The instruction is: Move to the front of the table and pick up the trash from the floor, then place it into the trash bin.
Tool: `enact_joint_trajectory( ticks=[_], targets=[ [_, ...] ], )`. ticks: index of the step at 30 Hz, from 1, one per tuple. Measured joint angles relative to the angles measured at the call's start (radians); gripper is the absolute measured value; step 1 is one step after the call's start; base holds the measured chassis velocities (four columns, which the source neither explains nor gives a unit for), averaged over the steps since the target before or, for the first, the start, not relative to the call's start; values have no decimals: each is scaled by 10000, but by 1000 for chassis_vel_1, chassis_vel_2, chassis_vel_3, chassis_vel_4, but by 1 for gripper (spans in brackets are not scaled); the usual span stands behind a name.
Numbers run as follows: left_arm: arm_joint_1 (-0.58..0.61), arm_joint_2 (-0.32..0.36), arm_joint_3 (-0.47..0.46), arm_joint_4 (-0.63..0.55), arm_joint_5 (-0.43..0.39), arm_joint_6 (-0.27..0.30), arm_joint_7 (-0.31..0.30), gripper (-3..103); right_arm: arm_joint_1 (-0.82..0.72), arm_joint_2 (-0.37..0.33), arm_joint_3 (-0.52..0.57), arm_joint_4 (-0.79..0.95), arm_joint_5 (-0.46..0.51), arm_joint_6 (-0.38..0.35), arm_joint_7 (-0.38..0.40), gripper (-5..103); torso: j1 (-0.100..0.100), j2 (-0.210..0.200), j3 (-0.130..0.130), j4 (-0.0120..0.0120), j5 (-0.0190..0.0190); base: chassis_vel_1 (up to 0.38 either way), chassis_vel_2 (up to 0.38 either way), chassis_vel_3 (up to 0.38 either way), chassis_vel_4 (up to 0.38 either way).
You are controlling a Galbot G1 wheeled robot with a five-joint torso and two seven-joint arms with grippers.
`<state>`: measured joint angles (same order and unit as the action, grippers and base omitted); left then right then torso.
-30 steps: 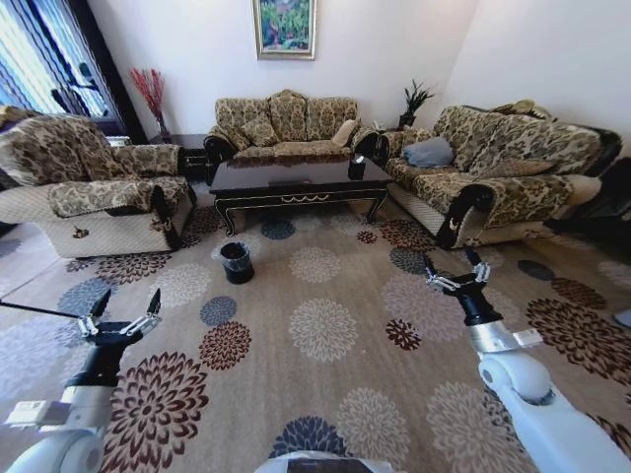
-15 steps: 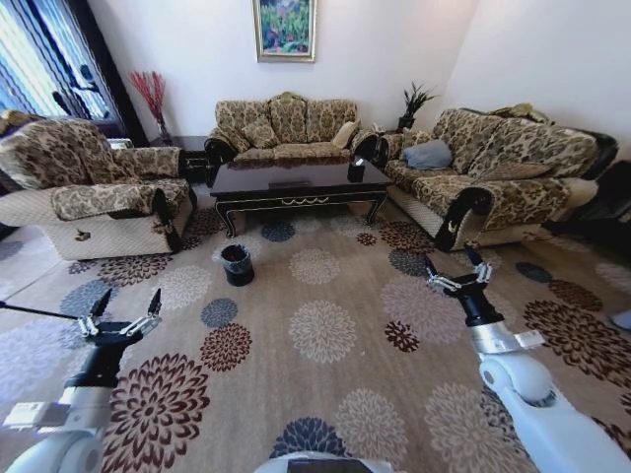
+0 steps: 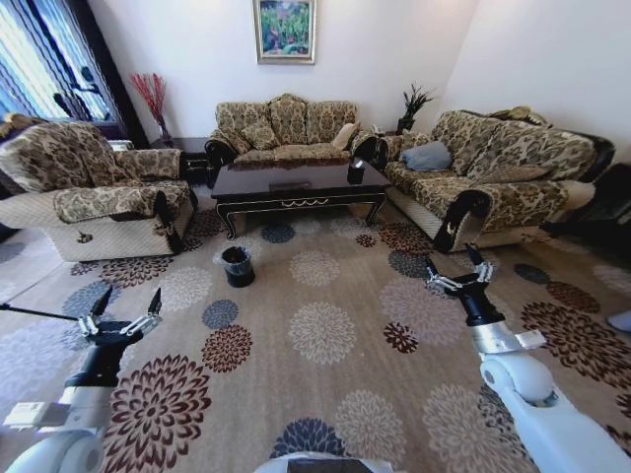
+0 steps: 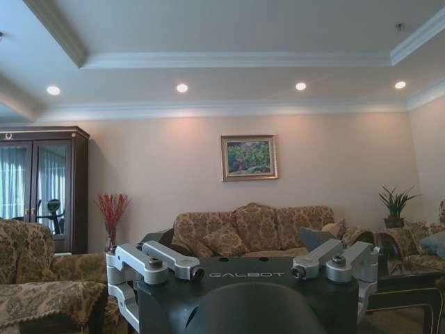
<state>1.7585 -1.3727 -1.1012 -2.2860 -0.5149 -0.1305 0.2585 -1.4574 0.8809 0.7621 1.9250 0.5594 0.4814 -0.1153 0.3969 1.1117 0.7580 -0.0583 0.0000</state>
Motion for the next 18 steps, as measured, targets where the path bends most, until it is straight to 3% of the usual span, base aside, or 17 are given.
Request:
enact_joint_trajectory(
  ticks=[18],
  targets=[
    [-50, 44, 76, 89, -9, -173, 104, 100, 56, -32, -38, -54, 6, -2, 16, 100, 375, 822, 445, 0, 0, 0, 0, 0, 0]
  ],
)
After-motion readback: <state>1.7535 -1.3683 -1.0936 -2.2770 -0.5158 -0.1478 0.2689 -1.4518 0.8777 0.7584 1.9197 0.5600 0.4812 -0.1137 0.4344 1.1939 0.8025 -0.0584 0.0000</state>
